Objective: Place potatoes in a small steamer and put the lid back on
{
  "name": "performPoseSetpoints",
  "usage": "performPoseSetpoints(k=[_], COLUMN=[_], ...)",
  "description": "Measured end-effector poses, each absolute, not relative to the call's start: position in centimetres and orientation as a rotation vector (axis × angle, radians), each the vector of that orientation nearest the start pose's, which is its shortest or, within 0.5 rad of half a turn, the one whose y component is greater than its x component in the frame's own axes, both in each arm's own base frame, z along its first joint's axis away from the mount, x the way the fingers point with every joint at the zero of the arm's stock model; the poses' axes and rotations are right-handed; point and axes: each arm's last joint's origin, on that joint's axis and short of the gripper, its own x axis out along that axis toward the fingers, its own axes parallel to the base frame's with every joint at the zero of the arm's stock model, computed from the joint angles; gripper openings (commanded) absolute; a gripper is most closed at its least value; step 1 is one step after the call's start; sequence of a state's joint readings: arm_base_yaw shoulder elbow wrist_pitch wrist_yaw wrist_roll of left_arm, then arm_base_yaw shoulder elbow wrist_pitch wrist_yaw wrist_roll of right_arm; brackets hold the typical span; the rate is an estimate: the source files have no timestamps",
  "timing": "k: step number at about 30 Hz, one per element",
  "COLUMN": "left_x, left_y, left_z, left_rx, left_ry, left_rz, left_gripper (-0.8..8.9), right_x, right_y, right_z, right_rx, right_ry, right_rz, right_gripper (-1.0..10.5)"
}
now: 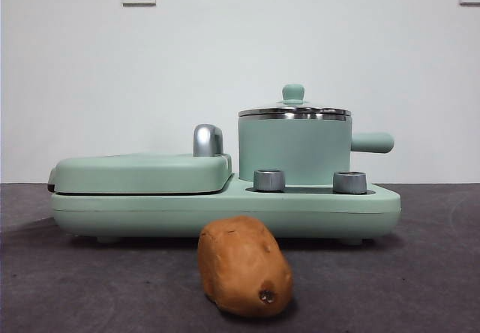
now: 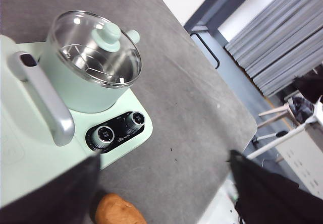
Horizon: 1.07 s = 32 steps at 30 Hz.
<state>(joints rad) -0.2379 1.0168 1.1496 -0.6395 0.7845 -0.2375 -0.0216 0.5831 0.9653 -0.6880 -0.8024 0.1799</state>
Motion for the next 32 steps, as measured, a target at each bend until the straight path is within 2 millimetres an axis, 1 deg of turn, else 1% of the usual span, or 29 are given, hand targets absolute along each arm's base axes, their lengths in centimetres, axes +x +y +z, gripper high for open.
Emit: performPoseSetpoints(k=[5,7,10,15,17,21,27,30,32], left_x=[20.2,21.4,23.3,26.4,27.7,30.4,33.6,34.9,35.8], left_y=[-8.3,-9.3,-11.3,-15.4,-17.0,-20.5,-25.5,-27.4,-28.6], left_z=[37.7,37.6,37.9,38.7,38.7,37.7,35.8,35.2,34.4], left_rx=[-0.298,-0.278,-0.243,-0.150,-0.116,-0.041,0.071,0.112,0.117], left_ry=[0.658,0.680,0.701,0.692,0.700,0.723,0.716,0.689,0.676], left_rz=[-0.926,-0.927,-0.938,-0.924,-0.905,-0.823,-0.714,-0.664,-0.662], left_gripper=[4.79,4.79,4.78,4.76,4.76,4.76,4.75,4.67,4.66], right_x=[9.0,9.0,9.2,9.5,9.6,9.6,9.5,9.5,9.4], right_y=[1.8,1.8,1.8,1.8,1.8,1.8,1.8,1.8,1.8], right_z=[36.9,36.9,36.7,36.4,36.4,36.4,36.2,36.1,36.1], right_rx=[0.295,0.296,0.305,0.315,0.315,0.315,0.323,0.327,0.329], right_ry=[0.362,0.365,0.385,0.419,0.420,0.420,0.439,0.449,0.454], right_rz=[0.728,0.727,0.723,0.693,0.692,0.693,0.690,0.688,0.688], right_gripper=[4.7,4.9,5.2,5.1,5.1,5.1,5.1,5.1,5.1])
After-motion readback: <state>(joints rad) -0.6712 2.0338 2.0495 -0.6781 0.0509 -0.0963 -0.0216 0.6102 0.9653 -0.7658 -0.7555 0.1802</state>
